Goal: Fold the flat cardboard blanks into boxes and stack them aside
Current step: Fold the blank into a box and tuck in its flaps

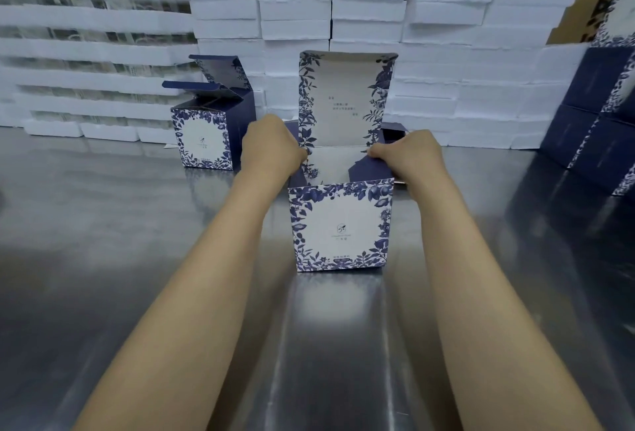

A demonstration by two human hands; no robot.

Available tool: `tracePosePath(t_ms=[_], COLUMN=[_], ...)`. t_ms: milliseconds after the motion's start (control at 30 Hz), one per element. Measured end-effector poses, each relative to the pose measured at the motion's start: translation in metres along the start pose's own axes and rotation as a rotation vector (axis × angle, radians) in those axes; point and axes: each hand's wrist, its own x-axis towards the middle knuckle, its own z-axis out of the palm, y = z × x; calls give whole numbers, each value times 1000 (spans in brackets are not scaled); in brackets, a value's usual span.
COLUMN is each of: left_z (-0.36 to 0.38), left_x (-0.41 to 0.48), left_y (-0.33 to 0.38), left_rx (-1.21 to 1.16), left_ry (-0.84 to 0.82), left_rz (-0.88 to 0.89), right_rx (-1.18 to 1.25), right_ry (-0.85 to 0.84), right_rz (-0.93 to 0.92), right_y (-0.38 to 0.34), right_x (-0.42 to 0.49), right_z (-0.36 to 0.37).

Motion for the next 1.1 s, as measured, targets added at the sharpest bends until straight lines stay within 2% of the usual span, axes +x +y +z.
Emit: tracePosePath(t_ms=[167,233,333,400,500,633,733,833,967,1100], left_z=[5,4,-5,-14,-28,-38,-40,-40,-39,-33], left_x=[-1,-1,1,3,0,-8,-15,-17,-19,-22], left_y=[-4,-6,-11,-13,-12,-5,3,9,10,12], left_rx=[31,7,-89,-158,-16,181,200,163,188,354], left_ry=[79,70,-105,-285,-458,-567,-670,-660,-626,-497], left_rz=[48,65,31,-78,-189,-176,-136,-105,-73,5], right_rx=[-179,-88,223,250,154,10,-234,-367,-640,-754], right_ry=[78,52,-117,-284,-422,-445,-469,-476,-377,-297], right_rz=[-97,-68,106,176,168,117,103,67,-100,-113], right_y=[-2,-1,0,-2,-7,-16,-20,-25,-31,-37], right_x=[3,0,-8,-13,-18,-21,-22,-28,-33,-38], right_z=[6,8,1,-9,-24,-35,-38,-39,-34,-25])
